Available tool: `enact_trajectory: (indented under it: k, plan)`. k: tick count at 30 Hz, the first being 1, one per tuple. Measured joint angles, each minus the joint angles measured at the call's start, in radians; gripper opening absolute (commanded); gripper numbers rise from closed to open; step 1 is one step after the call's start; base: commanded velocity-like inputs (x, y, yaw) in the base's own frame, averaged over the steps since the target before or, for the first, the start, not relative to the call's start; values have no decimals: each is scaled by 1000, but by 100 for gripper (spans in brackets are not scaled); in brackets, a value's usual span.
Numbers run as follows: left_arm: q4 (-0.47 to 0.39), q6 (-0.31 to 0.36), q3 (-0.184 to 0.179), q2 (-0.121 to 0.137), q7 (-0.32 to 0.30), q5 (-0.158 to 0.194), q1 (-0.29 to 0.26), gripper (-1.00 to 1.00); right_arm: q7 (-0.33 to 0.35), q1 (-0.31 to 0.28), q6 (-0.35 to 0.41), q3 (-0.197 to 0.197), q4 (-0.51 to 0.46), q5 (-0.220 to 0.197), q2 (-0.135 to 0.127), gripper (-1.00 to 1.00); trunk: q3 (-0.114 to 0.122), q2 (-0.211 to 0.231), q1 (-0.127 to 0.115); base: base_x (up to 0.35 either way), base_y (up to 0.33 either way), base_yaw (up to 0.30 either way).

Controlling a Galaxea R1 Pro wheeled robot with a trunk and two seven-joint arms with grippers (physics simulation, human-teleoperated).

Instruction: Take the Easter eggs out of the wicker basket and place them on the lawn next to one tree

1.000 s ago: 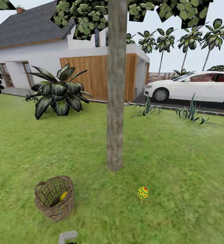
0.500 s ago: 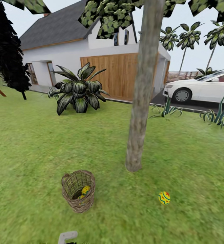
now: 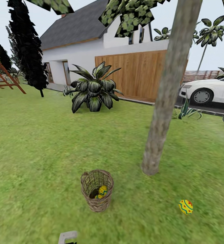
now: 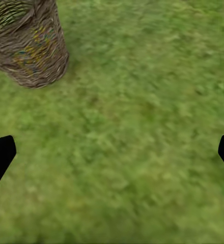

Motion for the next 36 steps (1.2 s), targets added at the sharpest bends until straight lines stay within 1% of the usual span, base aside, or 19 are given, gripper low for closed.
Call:
enact_trajectory:
  k: [15,22,29,36]
  plan:
    - [0,0,0,0,0,0,0,100,4,0,-3,0,0,1,-1,100,-1,0,0,130,312,10]
    - [0,-1,0,0,0,0,0,100,6,0,-4,-1,0,1,-3,100,-1,0,0,223,265,1]
    - [0,-2,0,0,0,-2,0,100,7,0,-3,-1,3,2,-8,100,-1,0,0,269,186,0]
    - [0,-2,0,0,1,-3,0,100,6,0,-3,0,4,2,-8,100,-1,0,0,286,128,0]
